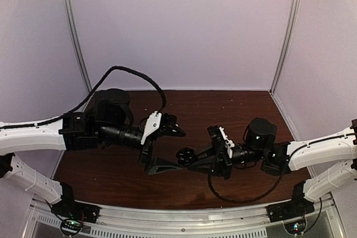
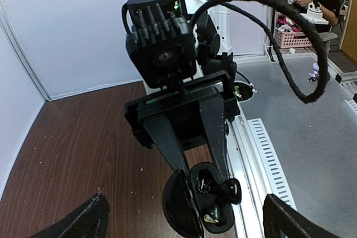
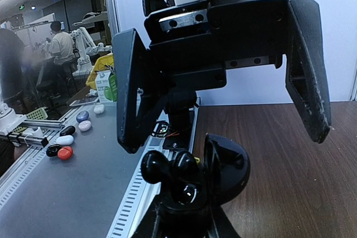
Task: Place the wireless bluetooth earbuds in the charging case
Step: Close the charging case with the earbuds inside.
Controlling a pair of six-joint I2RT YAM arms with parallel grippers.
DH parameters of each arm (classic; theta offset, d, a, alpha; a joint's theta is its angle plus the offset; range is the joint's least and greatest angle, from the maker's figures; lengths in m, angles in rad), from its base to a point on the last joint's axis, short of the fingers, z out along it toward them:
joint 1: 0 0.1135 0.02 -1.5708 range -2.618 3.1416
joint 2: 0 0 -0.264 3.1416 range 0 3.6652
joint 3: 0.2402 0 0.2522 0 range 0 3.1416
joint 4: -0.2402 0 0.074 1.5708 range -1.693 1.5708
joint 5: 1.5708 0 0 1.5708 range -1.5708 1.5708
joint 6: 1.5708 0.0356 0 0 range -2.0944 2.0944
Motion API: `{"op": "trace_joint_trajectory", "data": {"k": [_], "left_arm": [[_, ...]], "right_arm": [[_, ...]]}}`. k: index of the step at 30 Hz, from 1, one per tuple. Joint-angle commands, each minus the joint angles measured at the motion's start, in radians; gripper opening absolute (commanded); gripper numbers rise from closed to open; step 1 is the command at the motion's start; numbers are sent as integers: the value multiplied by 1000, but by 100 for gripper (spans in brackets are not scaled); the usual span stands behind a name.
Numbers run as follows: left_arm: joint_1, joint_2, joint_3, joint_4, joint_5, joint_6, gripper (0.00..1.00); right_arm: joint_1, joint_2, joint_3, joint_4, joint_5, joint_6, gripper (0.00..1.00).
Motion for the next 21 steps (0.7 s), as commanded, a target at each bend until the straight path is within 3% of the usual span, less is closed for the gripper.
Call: {"op": "trace_joint_trajectory", "data": {"k": [1,21], "left_arm": [[-4,24,36,24,-4,19,98],[-7,46,35,75,-102,-2,94]], "right_arm": [[-5,6,30,-3,-23,3,0],[8,13,46,-40,-23,-23,0]]}}
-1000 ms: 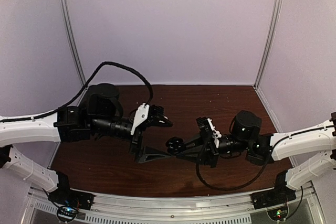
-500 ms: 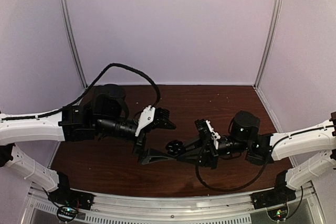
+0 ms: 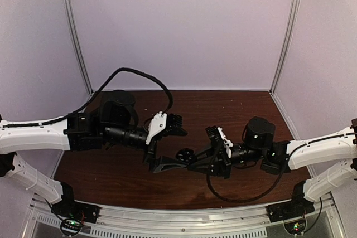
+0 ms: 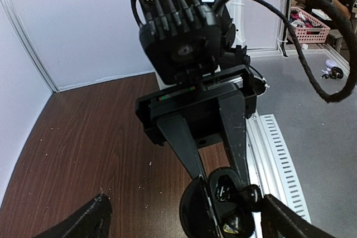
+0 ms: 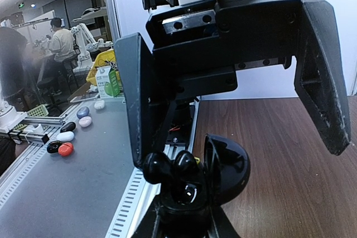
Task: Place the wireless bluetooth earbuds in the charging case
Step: Close the charging case with the earbuds inside.
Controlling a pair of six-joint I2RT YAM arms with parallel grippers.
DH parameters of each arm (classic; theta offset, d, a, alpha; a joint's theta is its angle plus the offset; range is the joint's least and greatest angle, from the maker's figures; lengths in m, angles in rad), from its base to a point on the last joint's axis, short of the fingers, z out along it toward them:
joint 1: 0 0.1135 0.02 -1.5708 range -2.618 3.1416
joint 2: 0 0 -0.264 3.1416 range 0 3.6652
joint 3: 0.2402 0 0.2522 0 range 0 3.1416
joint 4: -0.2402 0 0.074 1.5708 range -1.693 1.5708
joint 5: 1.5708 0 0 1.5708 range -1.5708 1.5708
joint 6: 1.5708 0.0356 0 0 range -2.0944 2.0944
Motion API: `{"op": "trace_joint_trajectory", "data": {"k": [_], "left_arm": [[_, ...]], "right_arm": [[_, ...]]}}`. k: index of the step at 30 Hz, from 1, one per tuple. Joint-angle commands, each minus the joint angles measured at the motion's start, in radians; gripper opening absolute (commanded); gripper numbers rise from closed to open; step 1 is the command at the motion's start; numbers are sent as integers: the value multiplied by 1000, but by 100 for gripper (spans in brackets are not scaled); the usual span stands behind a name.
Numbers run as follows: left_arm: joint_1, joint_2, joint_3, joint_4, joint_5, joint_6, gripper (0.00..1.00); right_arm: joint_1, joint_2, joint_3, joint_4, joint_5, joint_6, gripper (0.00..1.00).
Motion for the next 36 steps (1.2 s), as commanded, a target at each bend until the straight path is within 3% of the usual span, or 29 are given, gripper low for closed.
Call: {"op": "trace_joint_trajectory", "data": {"k": [1,36], "left_arm": [[-3,9,26,64,-42,-3,94],[-3,60,61,60,-156,-53,88]], "right_arm": [[9,9,36,-4,-7,-17,0],[34,-71,35,-51,85,-64,0]]}}
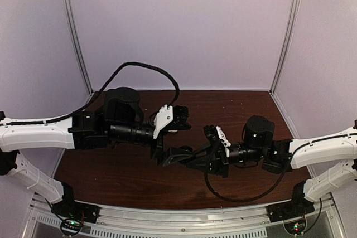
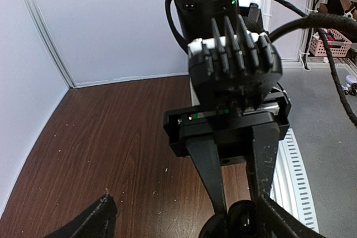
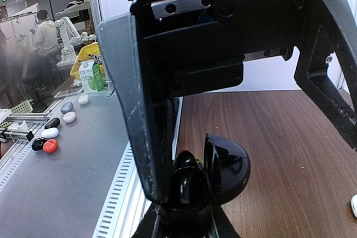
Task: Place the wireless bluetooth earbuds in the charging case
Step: Close the charging case with the earbuds inside.
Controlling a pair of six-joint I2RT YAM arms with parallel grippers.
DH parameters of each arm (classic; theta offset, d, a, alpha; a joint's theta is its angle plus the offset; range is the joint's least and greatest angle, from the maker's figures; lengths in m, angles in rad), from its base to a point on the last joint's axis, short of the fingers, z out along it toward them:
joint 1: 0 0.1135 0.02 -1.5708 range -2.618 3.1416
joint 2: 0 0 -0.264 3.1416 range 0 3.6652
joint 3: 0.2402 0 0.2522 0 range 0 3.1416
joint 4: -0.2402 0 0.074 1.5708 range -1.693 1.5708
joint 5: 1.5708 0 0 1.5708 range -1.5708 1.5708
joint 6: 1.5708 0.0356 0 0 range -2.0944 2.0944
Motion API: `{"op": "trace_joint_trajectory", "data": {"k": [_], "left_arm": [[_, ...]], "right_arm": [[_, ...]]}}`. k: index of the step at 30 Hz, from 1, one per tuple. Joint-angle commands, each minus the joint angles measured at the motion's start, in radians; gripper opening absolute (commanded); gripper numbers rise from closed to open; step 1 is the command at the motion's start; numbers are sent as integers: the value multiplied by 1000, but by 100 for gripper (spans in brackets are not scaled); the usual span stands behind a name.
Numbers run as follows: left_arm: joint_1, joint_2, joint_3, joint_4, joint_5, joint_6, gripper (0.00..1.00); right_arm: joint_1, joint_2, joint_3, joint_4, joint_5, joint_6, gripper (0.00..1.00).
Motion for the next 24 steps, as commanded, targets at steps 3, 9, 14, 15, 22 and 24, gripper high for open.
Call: {"op": "trace_joint_trajectory", "data": {"k": [3,9,14,15,22,24], "left_arm": [[10,0,11,29,-3,5,91],[10,-38,-12,96,170,-2,96],[8,-70,-38,103,195,-1,98],[9,-76,-43,101,192,0,98],[9,-141,-98,133,108,-18,98],[9,-146,-98,135,82,-33,98]], "right_arm": [[14,-55,-1,58,13,-12,0],[11,-60,-20,83,71,-8,0],[3,-63,-30,99,97,0,0],[2,-63,-30,100,98,1,0],[-2,-65,-41,119,75,3,0],[-2,-63,-42,121,68,-1,0]]}}
